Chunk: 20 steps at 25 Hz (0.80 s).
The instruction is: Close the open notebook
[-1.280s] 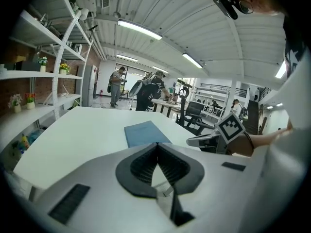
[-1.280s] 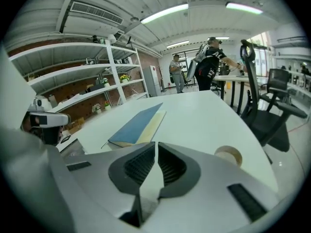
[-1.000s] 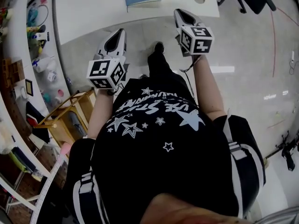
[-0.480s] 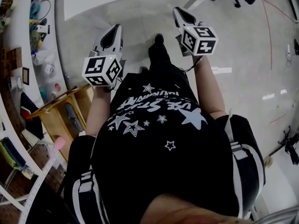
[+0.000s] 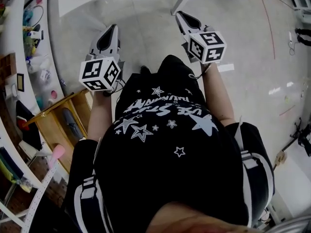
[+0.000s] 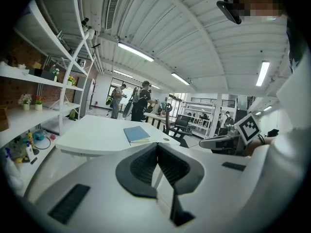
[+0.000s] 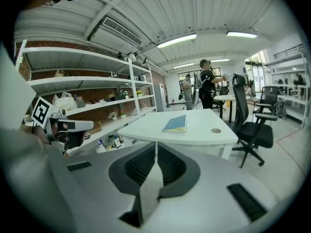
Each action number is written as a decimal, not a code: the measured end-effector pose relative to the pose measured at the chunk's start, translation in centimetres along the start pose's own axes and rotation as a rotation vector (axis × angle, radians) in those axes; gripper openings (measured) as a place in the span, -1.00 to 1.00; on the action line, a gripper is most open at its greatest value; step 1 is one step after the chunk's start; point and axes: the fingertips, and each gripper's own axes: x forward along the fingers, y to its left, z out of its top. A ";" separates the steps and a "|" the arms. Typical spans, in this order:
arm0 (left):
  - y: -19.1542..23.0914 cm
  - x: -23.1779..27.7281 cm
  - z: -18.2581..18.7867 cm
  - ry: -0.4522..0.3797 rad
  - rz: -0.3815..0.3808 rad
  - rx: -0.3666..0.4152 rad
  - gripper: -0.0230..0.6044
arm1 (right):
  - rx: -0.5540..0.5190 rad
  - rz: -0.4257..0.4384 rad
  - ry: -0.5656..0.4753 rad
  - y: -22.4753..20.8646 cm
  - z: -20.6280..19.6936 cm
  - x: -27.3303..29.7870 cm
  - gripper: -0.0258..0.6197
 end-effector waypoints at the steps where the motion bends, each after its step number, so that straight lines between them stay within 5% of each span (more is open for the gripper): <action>1: -0.3 -0.2 0.1 -0.006 0.005 0.000 -0.89 | -0.006 0.004 -0.003 0.0 0.1 -0.4 -0.85; 20: -15.6 -5.1 -3.1 -0.019 -0.002 0.026 -0.89 | -0.077 0.077 0.012 -1.0 -4.5 -12.9 -0.89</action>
